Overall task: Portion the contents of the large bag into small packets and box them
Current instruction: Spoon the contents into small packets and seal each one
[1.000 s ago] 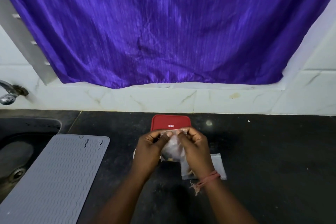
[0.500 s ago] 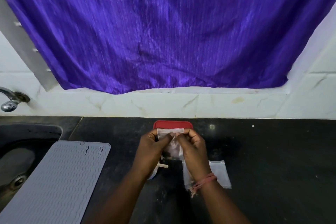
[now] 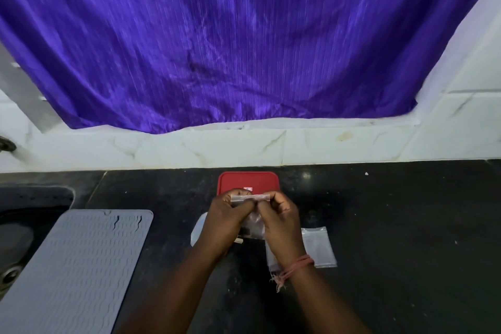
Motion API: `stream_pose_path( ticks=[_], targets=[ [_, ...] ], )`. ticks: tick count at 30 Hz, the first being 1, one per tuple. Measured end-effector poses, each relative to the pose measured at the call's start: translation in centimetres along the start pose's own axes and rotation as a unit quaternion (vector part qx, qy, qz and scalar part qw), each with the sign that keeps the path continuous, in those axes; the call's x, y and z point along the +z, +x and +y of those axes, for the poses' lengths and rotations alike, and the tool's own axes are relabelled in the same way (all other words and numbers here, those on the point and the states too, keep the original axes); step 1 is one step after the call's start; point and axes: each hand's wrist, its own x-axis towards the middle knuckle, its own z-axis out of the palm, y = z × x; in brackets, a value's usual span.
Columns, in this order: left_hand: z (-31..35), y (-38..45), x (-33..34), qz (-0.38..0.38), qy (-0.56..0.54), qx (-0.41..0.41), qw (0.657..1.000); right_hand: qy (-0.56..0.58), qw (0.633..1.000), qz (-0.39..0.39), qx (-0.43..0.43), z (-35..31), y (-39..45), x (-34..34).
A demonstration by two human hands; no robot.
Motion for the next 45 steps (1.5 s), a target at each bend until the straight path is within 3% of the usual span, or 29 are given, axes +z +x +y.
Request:
stream_pose_path(
  ticks=[7,18,30,45],
  targets=[
    [-0.9,0.7,0.0,0.032,-0.051,-0.046,0.997,-0.002,0.998,0.063,0.032,0.4,0.3,-0.8],
    [-1.8,0.0,-0.1,0.039,-0.069,-0.087,0.993,0.029,0.995,0.083,0.041,-0.1,0.4,-1.1],
    [-1.3,0.3,-0.5,0.059,-0.049,-0.076,0.994,0.01,0.998,0.025,0.06,0.5,0.5,-0.9],
    [-1.8,0.7,-0.5,0.068,-0.092,-0.083,0.99,0.013,0.994,0.073,0.081,0.9,1.3,-1.3]
  ],
)
